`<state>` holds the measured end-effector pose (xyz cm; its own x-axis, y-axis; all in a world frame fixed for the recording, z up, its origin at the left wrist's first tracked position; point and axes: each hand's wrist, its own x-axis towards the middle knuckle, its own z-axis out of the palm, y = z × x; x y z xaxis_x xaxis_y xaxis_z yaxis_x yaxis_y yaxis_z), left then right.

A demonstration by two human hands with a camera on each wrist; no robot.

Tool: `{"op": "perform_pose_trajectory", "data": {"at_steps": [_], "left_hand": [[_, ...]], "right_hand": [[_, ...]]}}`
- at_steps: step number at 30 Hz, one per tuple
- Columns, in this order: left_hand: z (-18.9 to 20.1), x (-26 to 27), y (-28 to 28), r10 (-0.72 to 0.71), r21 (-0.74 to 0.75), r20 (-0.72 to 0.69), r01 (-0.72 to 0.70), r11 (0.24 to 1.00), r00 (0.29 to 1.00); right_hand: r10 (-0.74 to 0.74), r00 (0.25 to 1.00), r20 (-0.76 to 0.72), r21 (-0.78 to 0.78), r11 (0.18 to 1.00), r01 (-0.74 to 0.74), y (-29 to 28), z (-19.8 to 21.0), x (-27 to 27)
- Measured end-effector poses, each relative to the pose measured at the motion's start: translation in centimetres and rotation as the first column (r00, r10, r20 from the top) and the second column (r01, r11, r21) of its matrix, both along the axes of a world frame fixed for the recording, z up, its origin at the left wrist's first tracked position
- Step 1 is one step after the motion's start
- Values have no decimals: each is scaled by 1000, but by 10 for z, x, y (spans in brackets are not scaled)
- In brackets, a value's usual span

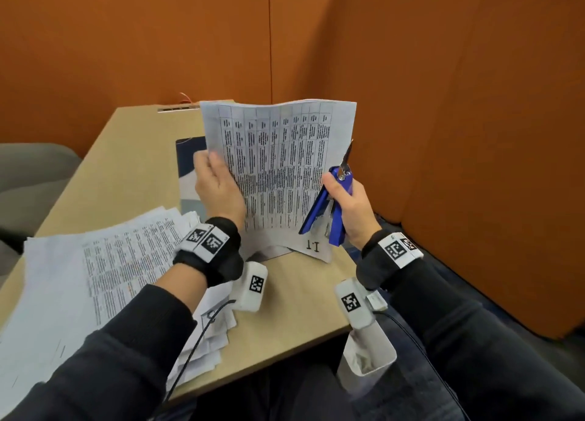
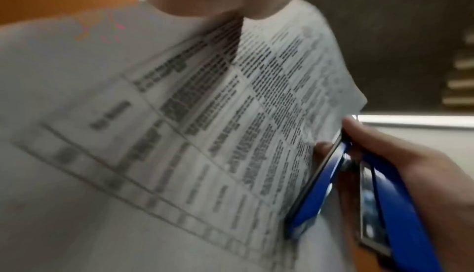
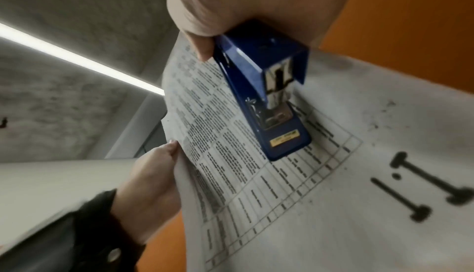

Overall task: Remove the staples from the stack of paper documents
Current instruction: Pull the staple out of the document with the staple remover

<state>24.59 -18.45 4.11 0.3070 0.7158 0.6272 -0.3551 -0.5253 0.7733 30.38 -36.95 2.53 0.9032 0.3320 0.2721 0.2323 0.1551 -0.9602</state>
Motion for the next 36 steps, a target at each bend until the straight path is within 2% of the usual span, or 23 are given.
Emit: {"op": "perform_pose_trajectory", "data": {"at_steps": [2, 4, 5, 7, 9, 11, 14, 17, 20, 21, 24, 28, 30, 33, 36], "left_hand": [[3, -1, 3, 8, 56, -100, -2, 998, 995], [4, -3, 6, -102, 73, -259, 125, 990, 961], [2, -5, 8, -194, 27, -354, 217, 976, 915], [-11, -9, 12, -364, -97, -525, 370, 924, 770], [-27, -15, 18, -404, -125, -663, 440, 889, 629], [-39, -20, 25, -398, -134, -725, 452, 882, 562], [-43, -28, 34, -417, -203, -657, 384, 900, 628], [-40, -29, 34, -454, -260, -614, 378, 889, 645], [-34, -28, 28, -590, -498, -445, 362, 788, 673], [-32, -28, 25, -601, -497, -441, 376, 782, 667], [-35, -26, 17, -505, -324, -609, 390, 862, 612], [-39, -23, 23, -352, -201, -667, 297, 934, 657], [-39, -26, 29, -370, -235, -655, 288, 928, 659], [-39, -28, 37, -427, -331, -563, 280, 901, 708], [-43, -30, 41, -521, -410, -520, 338, 847, 677]], "right_hand": [[-58, 997, 49, -20, 998, 59, 2, 5, 4], [-135, 990, 28, -26, 990, 136, 3, 11, 12], [-168, 986, -15, -19, 986, 168, 2, 14, 16], [-228, 965, -129, 2, 973, 230, 1, 18, 27], [-273, 937, -219, 7, 960, 281, -1, 23, 32], [-275, 904, -328, 38, 952, 303, -8, 23, 39], [-284, 852, -439, 3, 948, 318, -14, 22, 45], [-281, 849, -447, -28, 953, 301, -17, 19, 48], [-328, 839, -433, -87, 942, 323, -17, 12, 51], [-329, 834, -443, -92, 942, 323, -16, 11, 51], [-288, 830, -478, -75, 955, 288, -10, 6, 49], [-242, 830, -503, -18, 963, 270, -9, -2, 53], [-254, 813, -524, -6, 955, 295, -14, -9, 62], [-258, 799, -543, -19, 955, 295, -19, -15, 65], [-229, 820, -524, 18, 960, 279, -23, -23, 73]]}}
